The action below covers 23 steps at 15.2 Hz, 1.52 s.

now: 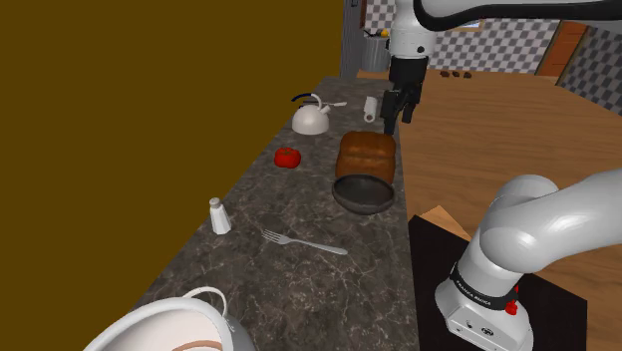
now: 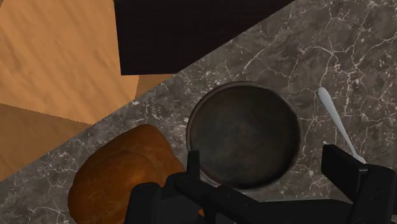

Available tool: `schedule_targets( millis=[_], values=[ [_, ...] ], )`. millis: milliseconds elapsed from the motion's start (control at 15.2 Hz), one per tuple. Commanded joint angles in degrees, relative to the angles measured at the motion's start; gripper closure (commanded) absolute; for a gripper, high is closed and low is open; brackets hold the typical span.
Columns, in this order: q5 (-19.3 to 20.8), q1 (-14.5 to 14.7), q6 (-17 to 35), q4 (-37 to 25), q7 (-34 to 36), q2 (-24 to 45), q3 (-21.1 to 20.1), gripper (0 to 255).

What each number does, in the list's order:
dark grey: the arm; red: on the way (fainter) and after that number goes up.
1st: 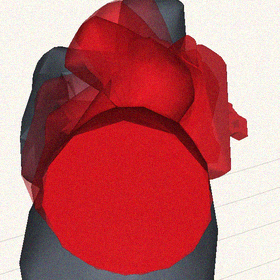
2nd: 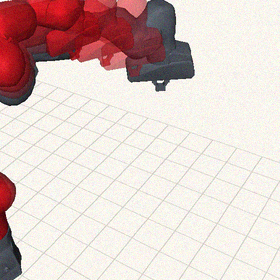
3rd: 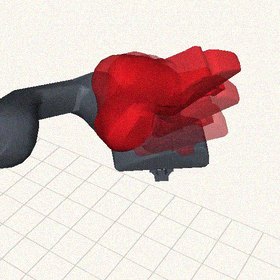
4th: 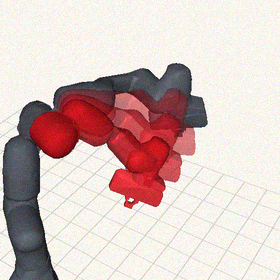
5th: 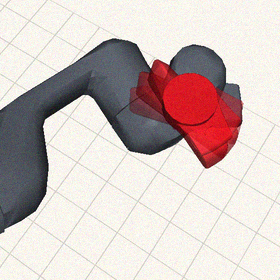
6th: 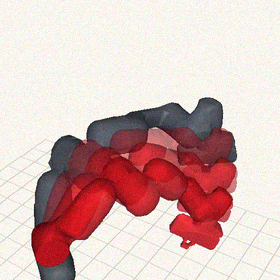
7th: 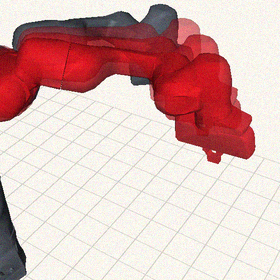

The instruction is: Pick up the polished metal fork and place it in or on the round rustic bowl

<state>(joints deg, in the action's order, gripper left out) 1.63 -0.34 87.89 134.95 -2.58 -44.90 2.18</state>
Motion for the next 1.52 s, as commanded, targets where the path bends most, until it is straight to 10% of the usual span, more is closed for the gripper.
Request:
schedule_targets(
  millis=[0, 1452],
  values=[
    [0.0, 0.0, 0.0, 0.0, 0.0, 0.0, 0.0, 0],
    [-7.8, 9.8, 37.9, 7.6, 10.2, 26.4, -16.2, 0]
  ],
)
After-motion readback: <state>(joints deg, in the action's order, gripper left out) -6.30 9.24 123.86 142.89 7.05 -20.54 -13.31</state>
